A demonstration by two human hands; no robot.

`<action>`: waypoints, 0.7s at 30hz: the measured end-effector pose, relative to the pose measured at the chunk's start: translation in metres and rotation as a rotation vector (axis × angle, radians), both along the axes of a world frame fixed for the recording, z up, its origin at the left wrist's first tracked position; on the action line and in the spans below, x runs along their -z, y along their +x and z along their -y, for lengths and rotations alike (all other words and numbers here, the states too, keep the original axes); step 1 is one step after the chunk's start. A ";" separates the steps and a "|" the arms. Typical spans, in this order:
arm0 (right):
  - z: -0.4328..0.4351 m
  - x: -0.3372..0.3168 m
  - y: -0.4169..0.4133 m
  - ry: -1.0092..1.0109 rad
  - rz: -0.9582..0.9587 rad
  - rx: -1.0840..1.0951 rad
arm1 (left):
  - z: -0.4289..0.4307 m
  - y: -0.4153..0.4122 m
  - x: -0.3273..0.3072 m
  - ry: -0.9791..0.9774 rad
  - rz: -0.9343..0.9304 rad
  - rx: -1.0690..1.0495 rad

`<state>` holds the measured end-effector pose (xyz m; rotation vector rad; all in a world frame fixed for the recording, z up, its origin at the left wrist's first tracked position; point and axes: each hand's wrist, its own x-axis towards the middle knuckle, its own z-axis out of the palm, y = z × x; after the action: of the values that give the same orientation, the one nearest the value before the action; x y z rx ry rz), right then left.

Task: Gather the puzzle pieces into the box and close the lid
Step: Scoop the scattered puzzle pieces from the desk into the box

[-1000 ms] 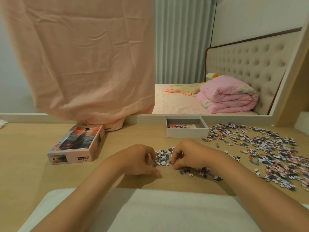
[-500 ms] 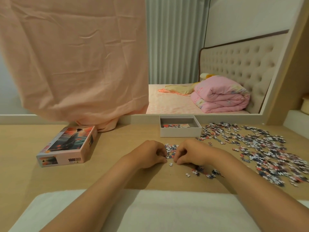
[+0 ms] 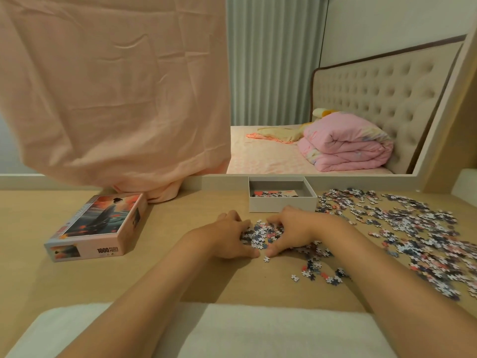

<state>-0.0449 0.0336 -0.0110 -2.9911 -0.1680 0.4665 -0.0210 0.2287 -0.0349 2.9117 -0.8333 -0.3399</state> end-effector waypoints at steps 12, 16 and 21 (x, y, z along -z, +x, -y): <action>0.003 0.011 0.021 0.283 0.155 -0.014 | 0.020 0.031 0.005 -0.323 0.078 0.069; 0.005 0.011 0.024 0.330 0.195 0.003 | 0.020 0.035 0.009 -0.433 0.074 0.028; 0.013 0.009 0.027 0.446 0.236 0.052 | 0.016 0.042 0.008 -0.541 0.037 0.018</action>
<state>-0.0183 0.0201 -0.0201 -2.5919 -0.1853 0.0542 0.0209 0.2125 -0.0427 2.4130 -0.8052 -0.0467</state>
